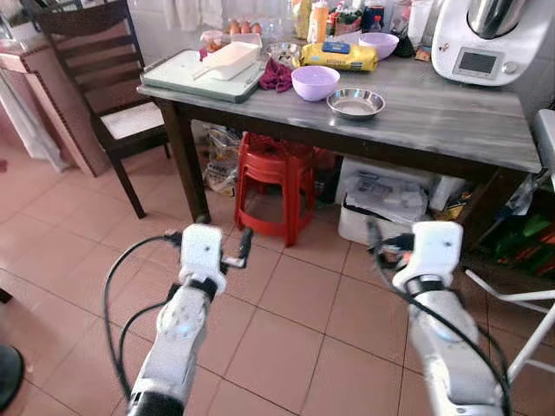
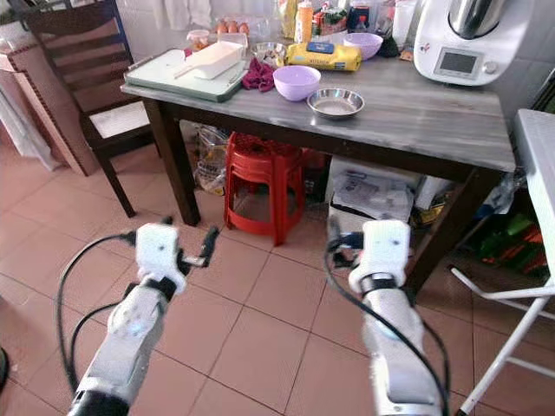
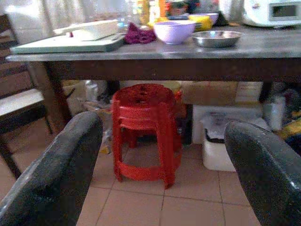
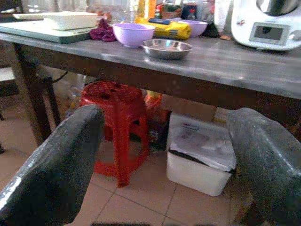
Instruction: Setting the table
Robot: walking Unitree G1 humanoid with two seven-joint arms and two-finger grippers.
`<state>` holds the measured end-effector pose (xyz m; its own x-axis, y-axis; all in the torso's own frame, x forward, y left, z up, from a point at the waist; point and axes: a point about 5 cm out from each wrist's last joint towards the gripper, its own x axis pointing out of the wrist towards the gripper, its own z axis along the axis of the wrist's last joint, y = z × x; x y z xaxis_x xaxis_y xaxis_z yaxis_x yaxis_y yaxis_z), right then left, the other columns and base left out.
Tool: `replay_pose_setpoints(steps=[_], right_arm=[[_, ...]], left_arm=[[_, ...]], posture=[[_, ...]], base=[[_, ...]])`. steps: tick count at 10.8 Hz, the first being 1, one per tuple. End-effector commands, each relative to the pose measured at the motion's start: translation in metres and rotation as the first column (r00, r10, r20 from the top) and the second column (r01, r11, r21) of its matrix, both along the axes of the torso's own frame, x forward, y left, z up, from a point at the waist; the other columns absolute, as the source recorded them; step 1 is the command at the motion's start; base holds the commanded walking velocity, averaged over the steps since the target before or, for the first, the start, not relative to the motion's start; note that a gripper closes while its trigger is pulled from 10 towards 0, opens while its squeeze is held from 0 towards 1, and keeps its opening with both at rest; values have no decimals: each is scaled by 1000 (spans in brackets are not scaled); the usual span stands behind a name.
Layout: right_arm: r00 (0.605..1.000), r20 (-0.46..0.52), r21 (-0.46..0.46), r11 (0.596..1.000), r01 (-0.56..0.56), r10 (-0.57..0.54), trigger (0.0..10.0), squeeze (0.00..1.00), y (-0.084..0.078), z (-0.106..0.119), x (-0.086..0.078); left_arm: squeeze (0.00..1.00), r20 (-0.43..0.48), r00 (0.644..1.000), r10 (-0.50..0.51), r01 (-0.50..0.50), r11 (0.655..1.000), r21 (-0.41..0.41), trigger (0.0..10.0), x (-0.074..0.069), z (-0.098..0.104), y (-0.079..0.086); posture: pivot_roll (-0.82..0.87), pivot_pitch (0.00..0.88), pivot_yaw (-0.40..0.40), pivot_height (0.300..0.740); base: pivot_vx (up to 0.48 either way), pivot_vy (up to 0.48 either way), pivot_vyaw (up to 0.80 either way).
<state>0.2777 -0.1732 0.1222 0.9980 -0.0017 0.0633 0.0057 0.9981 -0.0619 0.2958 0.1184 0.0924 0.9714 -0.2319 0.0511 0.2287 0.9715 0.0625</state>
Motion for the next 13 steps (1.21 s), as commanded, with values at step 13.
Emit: replay_pose_setpoints(steps=[13], right_arm=[[997, 48, 4, 998, 61, -61, 10000, 0, -4, 9, -2]], left_arm=[[0, 40, 997, -66, 69, 995, -78, 10000, 19, 14, -23]], posture=[[-225, 23, 78, 740]], base=[[0, -61, -196]])
